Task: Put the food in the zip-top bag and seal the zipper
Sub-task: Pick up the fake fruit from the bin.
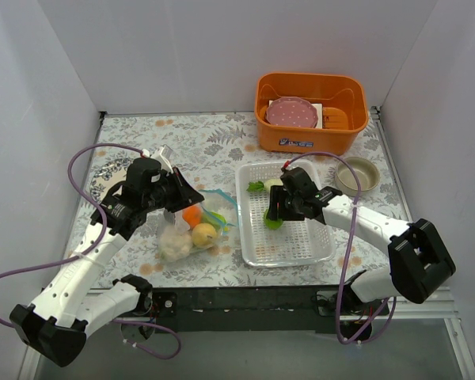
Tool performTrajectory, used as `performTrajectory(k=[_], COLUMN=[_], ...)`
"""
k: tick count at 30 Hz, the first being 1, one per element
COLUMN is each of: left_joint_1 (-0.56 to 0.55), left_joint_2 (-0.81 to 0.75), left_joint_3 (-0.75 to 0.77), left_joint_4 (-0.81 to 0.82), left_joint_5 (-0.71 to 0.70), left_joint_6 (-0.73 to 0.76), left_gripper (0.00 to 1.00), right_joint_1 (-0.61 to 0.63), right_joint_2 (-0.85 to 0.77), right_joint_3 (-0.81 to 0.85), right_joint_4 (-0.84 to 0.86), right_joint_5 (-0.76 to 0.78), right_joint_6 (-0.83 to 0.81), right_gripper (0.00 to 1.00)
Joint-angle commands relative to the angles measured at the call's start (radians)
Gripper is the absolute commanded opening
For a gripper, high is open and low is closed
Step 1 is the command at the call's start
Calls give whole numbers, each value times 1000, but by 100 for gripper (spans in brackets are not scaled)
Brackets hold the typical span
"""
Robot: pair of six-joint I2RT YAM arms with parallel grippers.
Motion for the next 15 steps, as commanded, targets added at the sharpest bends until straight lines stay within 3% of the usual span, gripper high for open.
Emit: performTrajectory(k=[1, 7, 15], left_joint_1=[3, 3, 3], left_joint_2=[-15, -26, -3], left_joint_3=[14, 3, 14], left_joint_4=[34, 29, 42], left_joint_5=[12, 9, 22], left_joint_6=[-15, -24, -20], left_gripper=[0, 0, 0], right_joint_1=[4, 9, 9], right_joint_2=[-11, -65, -109], right_joint_3=[-2, -28, -20], right_joint_4=[-30, 8, 10], right_joint_5=[24, 40, 43], right_joint_6=[-40, -48, -72], right_gripper=[64, 77, 78])
